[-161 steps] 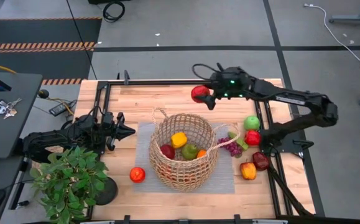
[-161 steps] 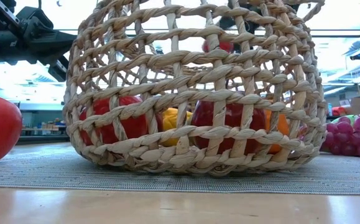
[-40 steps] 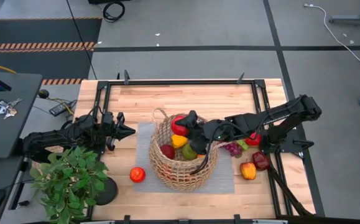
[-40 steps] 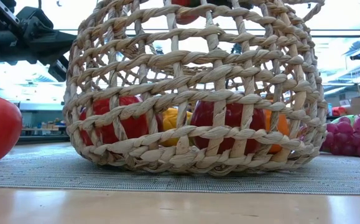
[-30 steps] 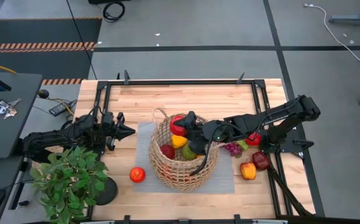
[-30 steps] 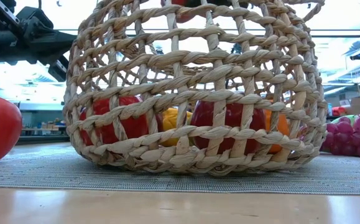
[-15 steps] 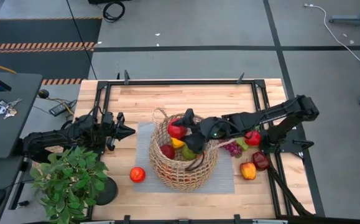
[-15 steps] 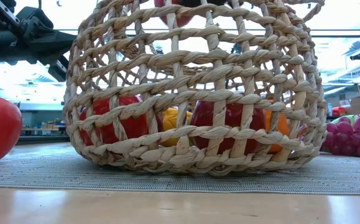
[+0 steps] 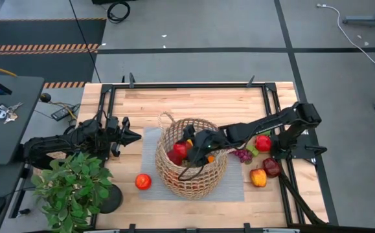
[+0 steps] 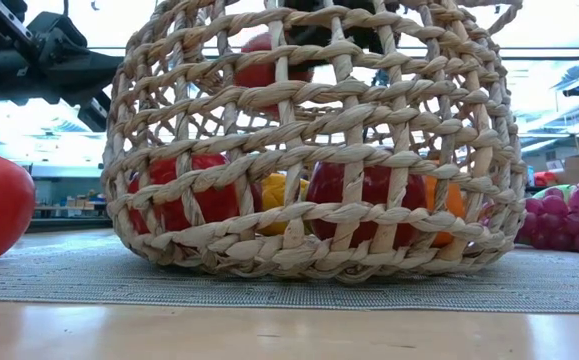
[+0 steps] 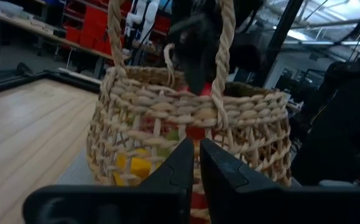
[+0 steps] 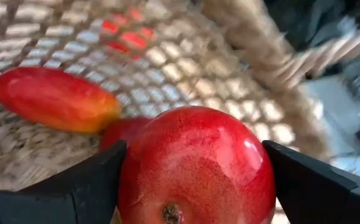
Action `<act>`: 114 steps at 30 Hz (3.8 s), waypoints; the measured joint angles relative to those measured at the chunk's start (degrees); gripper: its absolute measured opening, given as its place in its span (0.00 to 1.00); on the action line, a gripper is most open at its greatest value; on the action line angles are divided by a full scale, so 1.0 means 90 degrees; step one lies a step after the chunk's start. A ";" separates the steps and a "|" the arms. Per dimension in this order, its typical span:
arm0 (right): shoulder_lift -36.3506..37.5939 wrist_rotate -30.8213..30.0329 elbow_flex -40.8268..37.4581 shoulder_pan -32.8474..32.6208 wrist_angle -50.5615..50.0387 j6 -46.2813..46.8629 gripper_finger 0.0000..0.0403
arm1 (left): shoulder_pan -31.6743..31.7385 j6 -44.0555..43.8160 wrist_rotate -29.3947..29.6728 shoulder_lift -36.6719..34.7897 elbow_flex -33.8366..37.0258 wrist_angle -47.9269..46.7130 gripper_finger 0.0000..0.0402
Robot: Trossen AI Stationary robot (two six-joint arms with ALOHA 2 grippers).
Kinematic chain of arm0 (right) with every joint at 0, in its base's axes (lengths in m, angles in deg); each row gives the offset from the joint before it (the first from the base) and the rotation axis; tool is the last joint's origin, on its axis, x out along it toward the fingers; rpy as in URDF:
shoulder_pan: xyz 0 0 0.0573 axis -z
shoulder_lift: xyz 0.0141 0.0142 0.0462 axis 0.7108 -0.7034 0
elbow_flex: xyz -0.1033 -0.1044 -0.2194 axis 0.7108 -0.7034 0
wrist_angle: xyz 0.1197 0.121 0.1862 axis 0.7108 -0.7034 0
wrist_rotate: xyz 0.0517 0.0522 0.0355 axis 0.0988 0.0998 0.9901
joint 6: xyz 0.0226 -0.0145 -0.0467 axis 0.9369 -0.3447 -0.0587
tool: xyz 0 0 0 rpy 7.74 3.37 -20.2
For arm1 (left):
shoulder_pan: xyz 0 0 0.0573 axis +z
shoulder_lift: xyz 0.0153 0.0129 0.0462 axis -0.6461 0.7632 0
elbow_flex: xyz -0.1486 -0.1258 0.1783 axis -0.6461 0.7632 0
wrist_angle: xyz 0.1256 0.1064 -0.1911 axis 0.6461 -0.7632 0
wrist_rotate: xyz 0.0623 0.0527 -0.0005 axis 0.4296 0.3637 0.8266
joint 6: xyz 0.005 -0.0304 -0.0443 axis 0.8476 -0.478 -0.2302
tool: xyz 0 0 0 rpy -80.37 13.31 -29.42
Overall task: Build produce basket
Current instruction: Put the red apple into the brown basket
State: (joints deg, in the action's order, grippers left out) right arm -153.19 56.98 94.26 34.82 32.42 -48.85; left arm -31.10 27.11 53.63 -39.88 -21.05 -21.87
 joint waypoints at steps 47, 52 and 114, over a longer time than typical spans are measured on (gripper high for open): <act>0.3092 0.1145 0.0050 -0.2133 -0.4199 0.8490 0.86 | 0.0000 0.0002 0.0000 0.0001 0.0002 0.0001 0.09; 0.2589 0.0850 0.0041 -0.2818 -0.5484 1.0269 0.86 | 0.0000 0.0000 0.0000 0.0001 0.0002 0.0001 0.08; 0.1459 -0.0132 -0.1835 -0.4655 -0.5201 1.4317 0.86 | 0.0000 0.0002 0.0000 0.0000 -0.0001 0.0003 0.07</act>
State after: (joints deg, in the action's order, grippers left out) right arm -140.06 55.79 77.74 -7.08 -14.39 80.00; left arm -31.10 27.13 53.63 -39.88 -21.05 -21.84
